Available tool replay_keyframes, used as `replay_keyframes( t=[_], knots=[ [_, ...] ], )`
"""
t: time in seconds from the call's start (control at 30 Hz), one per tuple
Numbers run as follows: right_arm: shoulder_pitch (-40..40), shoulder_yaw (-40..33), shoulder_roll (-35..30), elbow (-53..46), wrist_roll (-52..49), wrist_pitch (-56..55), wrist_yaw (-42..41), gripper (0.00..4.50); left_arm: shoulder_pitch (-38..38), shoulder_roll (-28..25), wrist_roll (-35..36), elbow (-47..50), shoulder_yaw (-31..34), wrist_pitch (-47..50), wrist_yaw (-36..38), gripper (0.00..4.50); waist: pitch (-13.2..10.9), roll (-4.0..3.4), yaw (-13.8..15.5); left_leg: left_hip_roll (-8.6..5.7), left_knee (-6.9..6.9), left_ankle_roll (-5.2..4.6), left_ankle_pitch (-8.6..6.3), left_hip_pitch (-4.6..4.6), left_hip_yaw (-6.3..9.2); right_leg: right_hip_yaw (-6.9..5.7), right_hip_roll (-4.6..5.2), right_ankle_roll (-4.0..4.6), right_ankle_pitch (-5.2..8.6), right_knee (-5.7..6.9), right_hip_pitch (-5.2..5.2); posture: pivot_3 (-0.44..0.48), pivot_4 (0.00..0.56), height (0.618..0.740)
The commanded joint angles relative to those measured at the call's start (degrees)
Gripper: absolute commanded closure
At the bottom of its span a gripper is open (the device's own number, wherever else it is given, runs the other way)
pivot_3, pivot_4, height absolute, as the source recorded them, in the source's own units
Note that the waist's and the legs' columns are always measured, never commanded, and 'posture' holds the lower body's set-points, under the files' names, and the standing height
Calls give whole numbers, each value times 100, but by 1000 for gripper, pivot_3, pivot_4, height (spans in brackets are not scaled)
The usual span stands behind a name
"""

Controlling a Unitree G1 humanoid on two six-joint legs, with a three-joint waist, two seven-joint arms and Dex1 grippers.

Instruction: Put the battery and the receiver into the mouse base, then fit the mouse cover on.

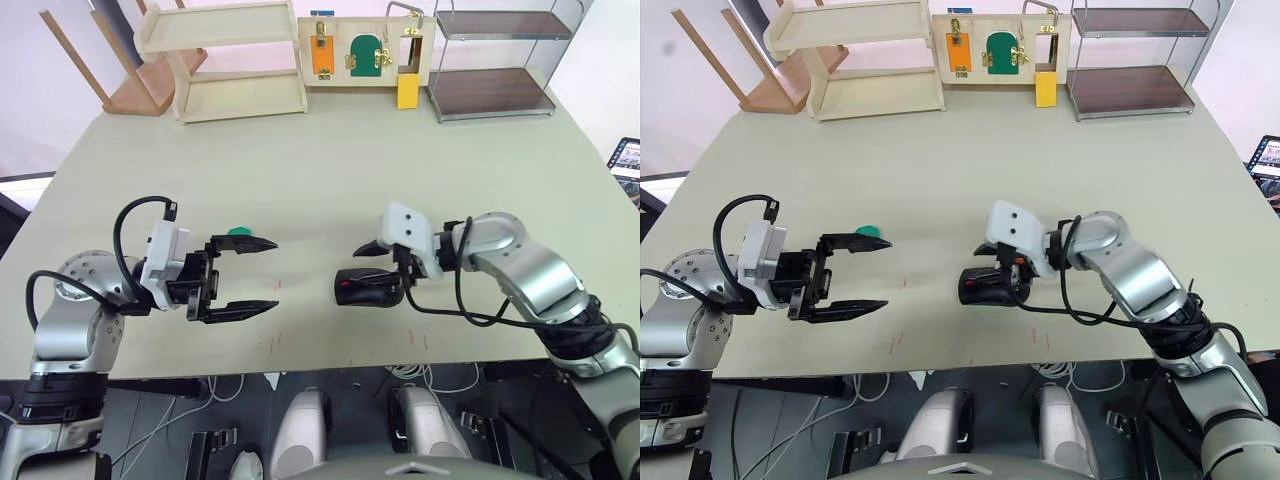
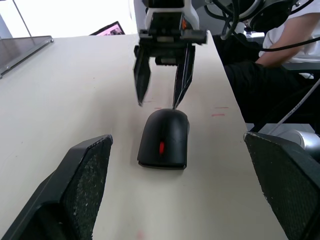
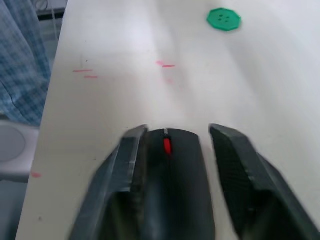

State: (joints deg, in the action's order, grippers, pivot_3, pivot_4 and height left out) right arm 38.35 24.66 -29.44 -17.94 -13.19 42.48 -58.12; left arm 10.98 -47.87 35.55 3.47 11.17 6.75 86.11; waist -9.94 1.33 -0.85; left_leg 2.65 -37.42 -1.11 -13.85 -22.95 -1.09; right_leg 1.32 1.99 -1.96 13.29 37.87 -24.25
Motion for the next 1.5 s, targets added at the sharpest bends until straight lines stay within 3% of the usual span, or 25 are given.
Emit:
replay_keyframes(
  t=[0.03, 0.5, 0.93, 1.17, 1.5],
  knots=[
    [284, 201, 147, 12, 164, 78, 153, 2238, -29, -82, 60, 75, 183, -68, 43, 0, 0, 0, -6, 0, 0, 0, 0, 0, 0, 0, 0, 0, 0, 1, -1, 0, 150, 740],
    [1001, 1206, 617, 540, 647, 788, 325, 2238, -71, -86, 38, 86, 194, -95, 9, 0, 0, 0, -6, -1, 0, 0, 0, -4, 1, -2, 1, 2, -1, 0, -4, 0, 150, 740],
    [984, 1788, 575, 936, 1063, 988, 360, 2238, -105, -84, 29, 83, 204, -151, -3, 0, 1, 0, -11, 1, 0, 0, 0, -2, 0, -2, 1, 1, -1, 1, -4, 0, 150, 740],
    [938, 1731, 538, 921, 1086, 893, 383, 2238, -85, -79, 34, 56, 177, -166, 2, 0, 1, 2, 4, 0, -1, 0, 0, -1, 0, -2, 3, 1, -1, 1, -2, 0, 150, 740],
    [521, 459, 769, 451, 433, -27, 428, 2238, -10, -58, 24, -8, 137, -196, 38, 0, 1, 3, -8, 0, 1, 0, 0, -4, 1, -3, 1, 1, -1, 0, -5, 0, 150, 740]
  ],
)
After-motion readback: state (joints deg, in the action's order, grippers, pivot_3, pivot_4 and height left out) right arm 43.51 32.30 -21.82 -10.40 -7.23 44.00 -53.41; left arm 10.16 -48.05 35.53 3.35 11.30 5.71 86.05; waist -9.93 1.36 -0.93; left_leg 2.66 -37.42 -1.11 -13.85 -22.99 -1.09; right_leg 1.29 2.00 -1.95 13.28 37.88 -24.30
